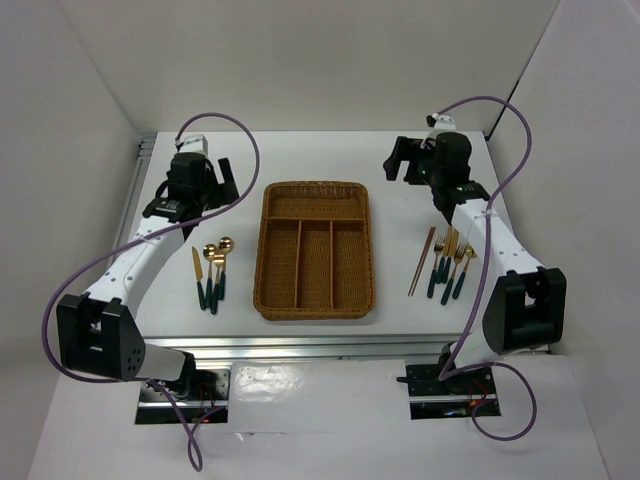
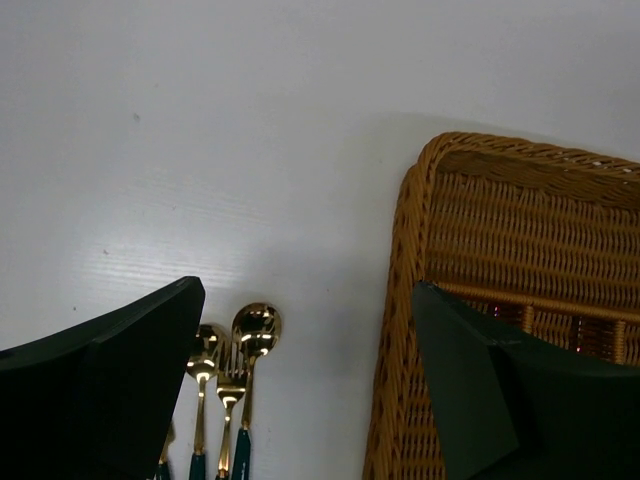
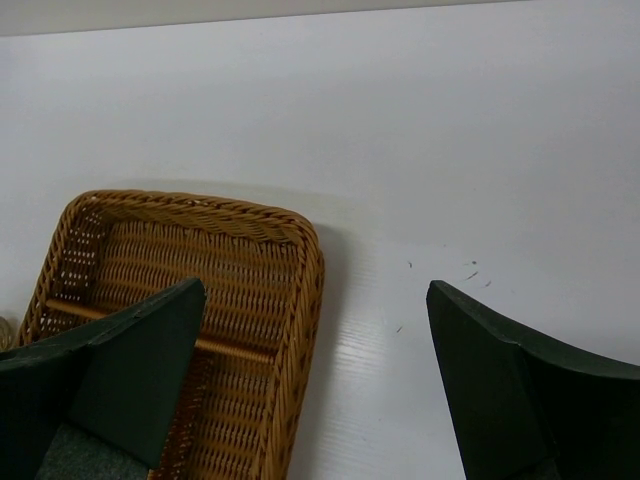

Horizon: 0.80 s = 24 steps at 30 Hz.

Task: Sort the eating utensils into containers

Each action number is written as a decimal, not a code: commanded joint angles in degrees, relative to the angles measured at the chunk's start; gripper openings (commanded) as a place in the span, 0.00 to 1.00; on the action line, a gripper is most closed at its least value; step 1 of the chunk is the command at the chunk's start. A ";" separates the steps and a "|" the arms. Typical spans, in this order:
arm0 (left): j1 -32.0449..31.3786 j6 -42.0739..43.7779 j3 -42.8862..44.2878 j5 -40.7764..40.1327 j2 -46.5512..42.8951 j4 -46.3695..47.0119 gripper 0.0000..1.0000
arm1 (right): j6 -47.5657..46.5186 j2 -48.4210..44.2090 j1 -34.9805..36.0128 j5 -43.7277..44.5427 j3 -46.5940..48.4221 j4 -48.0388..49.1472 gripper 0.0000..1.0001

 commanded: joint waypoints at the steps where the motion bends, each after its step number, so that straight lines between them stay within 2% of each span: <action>1: 0.84 -3.00 -0.61 -3.14 -2.84 -3.26 1.00 | -0.48 0.61 -0.26 -2.33 1.23 1.06 1.00; 4: 1.98 -3.01 0.01 -2.54 -2.84 -7.92 1.00 | -0.48 0.61 -0.26 -5.22 -0.34 1.93 1.00; 8: 3.47 -6.16 -3.32 -4.64 -4.77 -9.95 0.97 | 0.05 1.22 -0.26 -7.34 -0.87 3.08 1.00; 13: 6.46 -9.60 -8.77 -5.26 -6.88 -11.70 0.93 | 0.05 3.43 -0.26 -7.34 0.97 1.68 1.00; 15: 6.47 -10.22 -11.05 -5.26 -7.41 -11.71 0.93 | 0.05 3.43 -0.26 -6.73 0.97 1.68 1.00; 21: 6.99 -15.74 -14.84 -6.48 -8.47 -15.39 0.83 | 0.57 4.48 -0.26 -6.73 0.97 1.68 1.00; 24: 7.52 -18.65 -17.12 -7.02 -9.87 -16.45 0.83 | 0.57 5.00 -0.26 -7.25 0.97 1.16 1.00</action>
